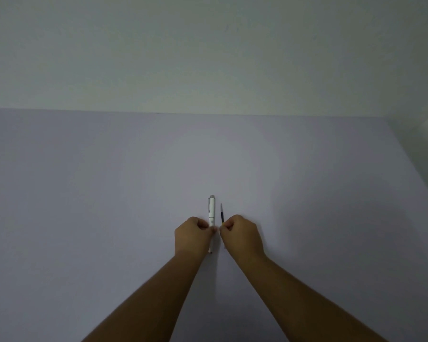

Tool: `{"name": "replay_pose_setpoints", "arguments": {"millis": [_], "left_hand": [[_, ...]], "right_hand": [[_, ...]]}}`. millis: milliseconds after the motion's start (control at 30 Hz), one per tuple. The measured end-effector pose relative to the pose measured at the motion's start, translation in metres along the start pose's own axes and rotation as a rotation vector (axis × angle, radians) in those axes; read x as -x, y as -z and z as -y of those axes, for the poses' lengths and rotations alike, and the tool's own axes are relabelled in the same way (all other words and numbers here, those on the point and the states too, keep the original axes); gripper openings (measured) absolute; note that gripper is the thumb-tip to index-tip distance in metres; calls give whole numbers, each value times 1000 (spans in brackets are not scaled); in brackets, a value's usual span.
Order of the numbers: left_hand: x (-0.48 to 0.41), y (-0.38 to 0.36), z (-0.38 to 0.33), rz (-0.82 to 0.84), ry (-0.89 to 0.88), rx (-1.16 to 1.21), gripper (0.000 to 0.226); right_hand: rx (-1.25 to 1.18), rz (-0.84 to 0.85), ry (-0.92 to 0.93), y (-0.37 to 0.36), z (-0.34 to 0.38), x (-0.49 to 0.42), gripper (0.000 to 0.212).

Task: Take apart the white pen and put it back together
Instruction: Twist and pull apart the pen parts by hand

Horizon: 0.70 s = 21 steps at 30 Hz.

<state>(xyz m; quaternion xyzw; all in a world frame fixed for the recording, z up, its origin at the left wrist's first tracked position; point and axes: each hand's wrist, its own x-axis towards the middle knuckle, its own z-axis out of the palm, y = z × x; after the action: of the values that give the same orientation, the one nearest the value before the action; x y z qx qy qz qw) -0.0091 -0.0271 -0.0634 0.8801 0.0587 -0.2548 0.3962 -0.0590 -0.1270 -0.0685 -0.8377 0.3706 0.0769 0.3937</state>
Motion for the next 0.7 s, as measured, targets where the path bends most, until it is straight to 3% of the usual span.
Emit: {"name": "replay_pose_setpoints", "arguments": {"millis": [700], "left_hand": [[-1,0,4,-7,-32,-59,21]], "right_hand": [[-16,-11,15,-4,-5,-1,16]]}}
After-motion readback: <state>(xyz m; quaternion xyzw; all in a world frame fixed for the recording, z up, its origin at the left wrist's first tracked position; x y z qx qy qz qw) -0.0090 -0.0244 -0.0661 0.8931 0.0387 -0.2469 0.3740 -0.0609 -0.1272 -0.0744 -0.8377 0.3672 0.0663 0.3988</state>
